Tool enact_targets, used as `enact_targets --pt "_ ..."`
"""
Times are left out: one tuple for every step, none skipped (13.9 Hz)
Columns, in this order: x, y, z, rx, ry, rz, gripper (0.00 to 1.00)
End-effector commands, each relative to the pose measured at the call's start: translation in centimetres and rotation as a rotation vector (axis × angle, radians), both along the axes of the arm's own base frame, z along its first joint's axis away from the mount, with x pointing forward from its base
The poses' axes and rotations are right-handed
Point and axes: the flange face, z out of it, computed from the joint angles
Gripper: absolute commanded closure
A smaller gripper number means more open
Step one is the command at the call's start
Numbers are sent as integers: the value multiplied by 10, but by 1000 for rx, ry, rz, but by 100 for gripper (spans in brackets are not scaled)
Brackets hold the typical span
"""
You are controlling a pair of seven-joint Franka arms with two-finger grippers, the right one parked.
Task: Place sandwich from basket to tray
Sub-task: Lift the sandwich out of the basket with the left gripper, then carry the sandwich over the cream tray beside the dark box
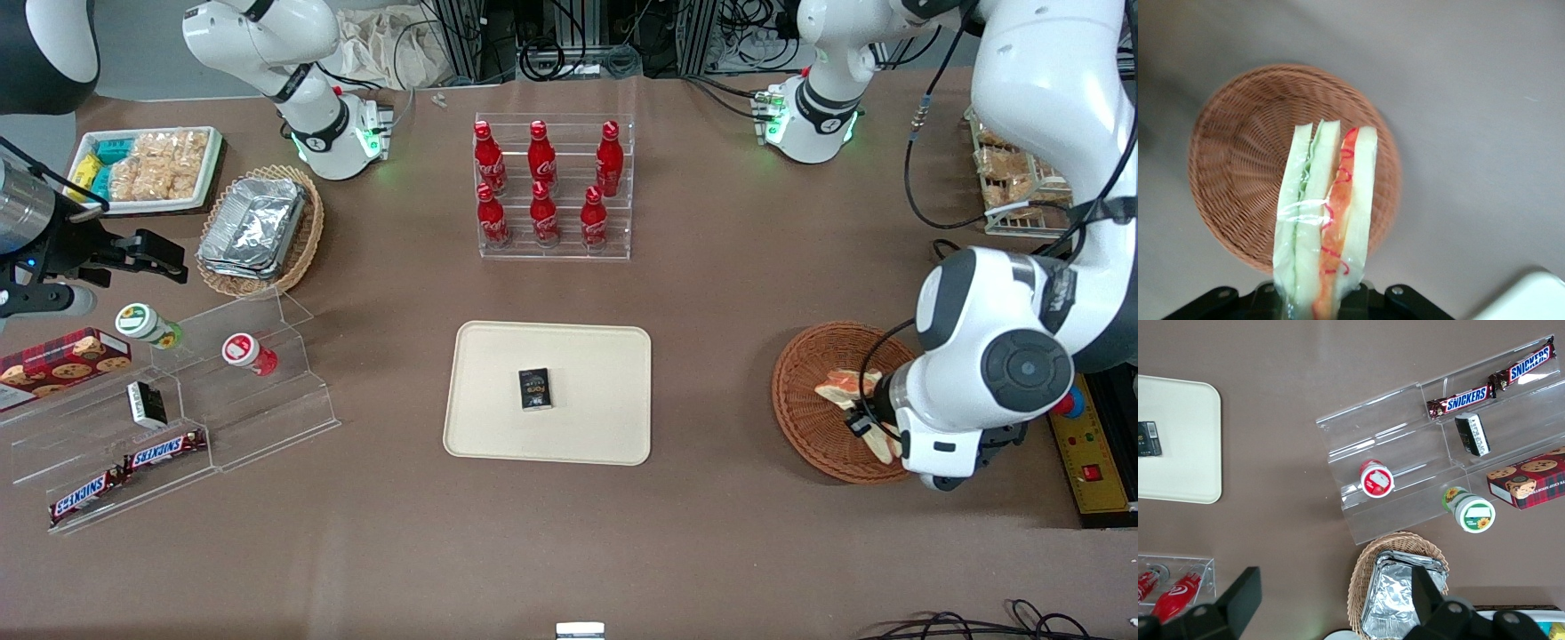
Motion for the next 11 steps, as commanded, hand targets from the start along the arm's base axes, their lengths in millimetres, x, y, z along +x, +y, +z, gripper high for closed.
enact_targets --pt "-2 -55 20 -87 -8 -93 100" --pt "-9 -84 16 -116 5 -144 100" --pt "-17 -115 4 -128 19 -196 100" --pt "-25 -146 -5 -126 21 -240 100" --pt "-34 -175 -17 -134 24 -281 100" --pt "-38 -201 -35 -152 10 -315 100" --pt "-43 -228 -57 -152 -10 -353 100" --pt "-52 -250 -77 -121 -18 -391 100" --pt "-57 -260 -97 -96 -8 -389 100" --pt "-58 -266 -112 -104 -2 -388 100" --pt "-62 -279 -126 -120 -11 -403 100"
